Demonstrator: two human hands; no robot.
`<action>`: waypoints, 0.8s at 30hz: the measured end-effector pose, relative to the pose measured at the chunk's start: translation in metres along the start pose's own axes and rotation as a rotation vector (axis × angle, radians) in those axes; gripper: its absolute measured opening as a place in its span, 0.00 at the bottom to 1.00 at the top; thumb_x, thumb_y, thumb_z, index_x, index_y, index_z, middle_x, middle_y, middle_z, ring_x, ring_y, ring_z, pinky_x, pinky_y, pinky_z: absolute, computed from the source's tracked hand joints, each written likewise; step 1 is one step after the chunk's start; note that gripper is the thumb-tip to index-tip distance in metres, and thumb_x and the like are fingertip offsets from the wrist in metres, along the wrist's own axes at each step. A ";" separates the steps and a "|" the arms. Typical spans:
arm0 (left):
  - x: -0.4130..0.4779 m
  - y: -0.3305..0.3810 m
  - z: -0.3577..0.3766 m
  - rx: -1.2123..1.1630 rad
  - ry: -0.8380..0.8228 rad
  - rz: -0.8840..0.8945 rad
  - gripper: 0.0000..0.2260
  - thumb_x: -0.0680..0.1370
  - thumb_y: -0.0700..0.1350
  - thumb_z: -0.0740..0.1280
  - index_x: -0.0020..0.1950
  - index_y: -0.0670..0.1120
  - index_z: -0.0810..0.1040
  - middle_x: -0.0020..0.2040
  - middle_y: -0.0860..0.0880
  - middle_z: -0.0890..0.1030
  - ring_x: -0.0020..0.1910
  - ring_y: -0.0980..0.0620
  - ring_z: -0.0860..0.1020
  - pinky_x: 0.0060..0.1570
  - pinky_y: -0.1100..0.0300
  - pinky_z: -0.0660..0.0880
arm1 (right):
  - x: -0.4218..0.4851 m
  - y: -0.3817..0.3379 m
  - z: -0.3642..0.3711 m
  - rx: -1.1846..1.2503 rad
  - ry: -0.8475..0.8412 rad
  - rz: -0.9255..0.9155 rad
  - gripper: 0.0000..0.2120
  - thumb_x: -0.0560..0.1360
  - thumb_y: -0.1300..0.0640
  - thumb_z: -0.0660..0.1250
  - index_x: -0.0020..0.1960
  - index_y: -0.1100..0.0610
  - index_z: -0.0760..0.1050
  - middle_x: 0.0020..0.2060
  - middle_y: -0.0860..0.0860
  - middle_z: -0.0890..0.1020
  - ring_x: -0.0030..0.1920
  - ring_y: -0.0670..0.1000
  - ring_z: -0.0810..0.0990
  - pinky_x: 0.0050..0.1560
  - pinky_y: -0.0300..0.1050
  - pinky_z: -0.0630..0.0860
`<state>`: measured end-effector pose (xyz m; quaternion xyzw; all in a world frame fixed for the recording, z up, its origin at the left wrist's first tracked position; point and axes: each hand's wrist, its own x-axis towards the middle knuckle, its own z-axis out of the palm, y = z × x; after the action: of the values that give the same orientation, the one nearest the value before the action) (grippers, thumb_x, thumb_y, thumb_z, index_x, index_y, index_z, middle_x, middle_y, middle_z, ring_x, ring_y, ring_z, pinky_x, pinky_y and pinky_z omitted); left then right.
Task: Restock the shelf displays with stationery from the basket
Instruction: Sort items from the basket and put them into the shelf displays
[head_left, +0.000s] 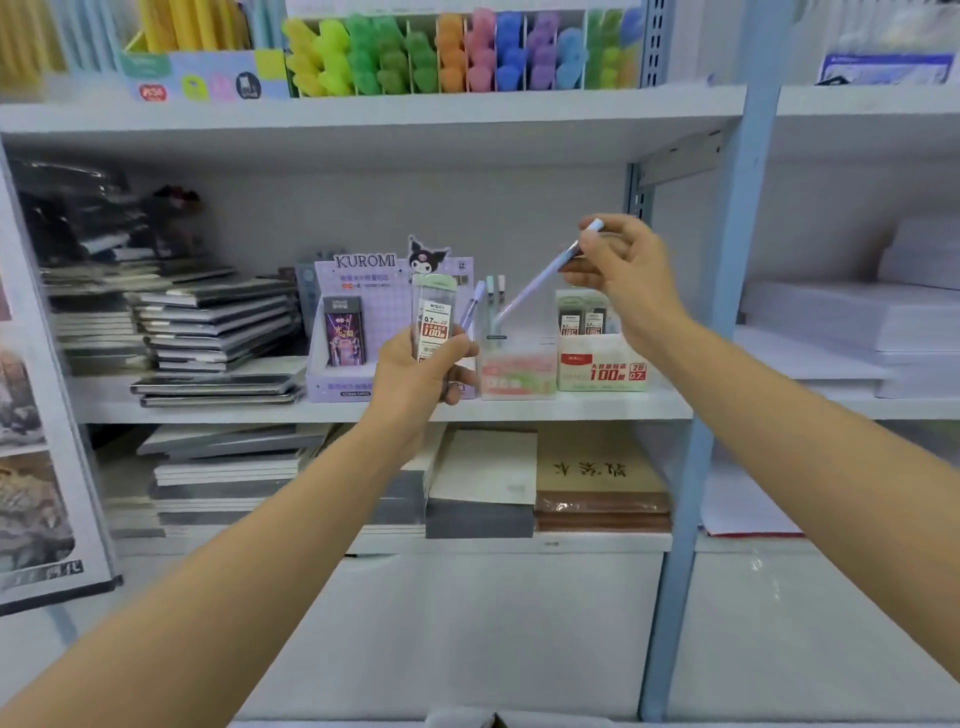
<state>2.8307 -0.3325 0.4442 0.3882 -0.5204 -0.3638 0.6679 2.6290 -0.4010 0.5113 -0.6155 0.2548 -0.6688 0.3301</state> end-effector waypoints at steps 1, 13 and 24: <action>0.009 0.000 -0.002 -0.008 0.007 0.008 0.03 0.78 0.38 0.68 0.48 0.45 0.76 0.42 0.45 0.84 0.31 0.52 0.79 0.27 0.64 0.73 | 0.010 0.000 -0.002 -0.011 0.026 -0.020 0.07 0.80 0.64 0.62 0.58 0.63 0.73 0.45 0.59 0.83 0.43 0.53 0.84 0.45 0.42 0.81; 0.096 -0.022 -0.003 0.068 -0.051 0.010 0.13 0.80 0.48 0.64 0.56 0.39 0.77 0.38 0.49 0.84 0.27 0.56 0.77 0.24 0.68 0.69 | 0.080 0.079 0.023 -0.465 -0.207 0.050 0.06 0.79 0.66 0.62 0.55 0.63 0.75 0.47 0.59 0.82 0.47 0.56 0.84 0.48 0.46 0.82; 0.120 -0.019 -0.003 0.102 -0.093 -0.055 0.17 0.80 0.48 0.64 0.56 0.34 0.74 0.27 0.54 0.78 0.23 0.55 0.70 0.21 0.67 0.64 | 0.102 0.090 0.029 -0.581 -0.394 0.039 0.04 0.79 0.64 0.64 0.54 0.61 0.74 0.42 0.57 0.82 0.40 0.49 0.83 0.41 0.36 0.80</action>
<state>2.8552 -0.4469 0.4756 0.4186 -0.5580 -0.3728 0.6119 2.6669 -0.5349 0.5145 -0.7961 0.3775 -0.4303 0.1965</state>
